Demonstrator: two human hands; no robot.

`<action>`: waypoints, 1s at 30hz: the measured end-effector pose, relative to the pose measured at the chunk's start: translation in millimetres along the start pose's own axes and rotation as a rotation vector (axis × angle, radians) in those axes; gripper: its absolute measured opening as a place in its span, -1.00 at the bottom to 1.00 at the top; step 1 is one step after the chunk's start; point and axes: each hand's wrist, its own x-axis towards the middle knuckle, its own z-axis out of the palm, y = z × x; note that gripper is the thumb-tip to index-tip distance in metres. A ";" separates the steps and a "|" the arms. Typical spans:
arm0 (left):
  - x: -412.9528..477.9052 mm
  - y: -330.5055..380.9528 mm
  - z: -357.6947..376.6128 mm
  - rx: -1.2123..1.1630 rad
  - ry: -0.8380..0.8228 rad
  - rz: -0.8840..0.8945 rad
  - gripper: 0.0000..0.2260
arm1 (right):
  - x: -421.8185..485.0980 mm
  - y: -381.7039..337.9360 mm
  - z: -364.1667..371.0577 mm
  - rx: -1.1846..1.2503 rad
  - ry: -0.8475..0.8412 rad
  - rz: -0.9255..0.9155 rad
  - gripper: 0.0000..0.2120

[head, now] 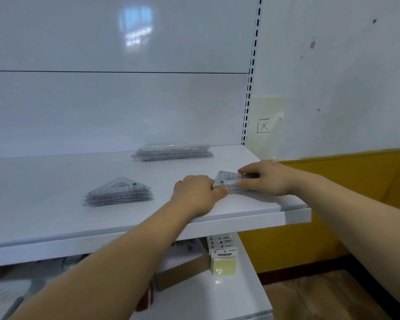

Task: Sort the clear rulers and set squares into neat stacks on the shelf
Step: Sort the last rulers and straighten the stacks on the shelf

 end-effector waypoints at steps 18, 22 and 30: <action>-5.4 1.4 -3.4 -0.076 0.014 0.041 -0.62 | -8.9 0.6 -1.4 0.032 0.046 0.055 -0.61; -1.6 3.9 -7.1 -0.163 -0.010 0.010 -0.29 | -16.1 5.4 0.8 0.057 0.001 0.082 -0.26; 27.4 26.0 -20.0 0.176 -0.297 0.254 -0.32 | -18.4 15.1 3.4 0.084 0.064 0.132 -0.53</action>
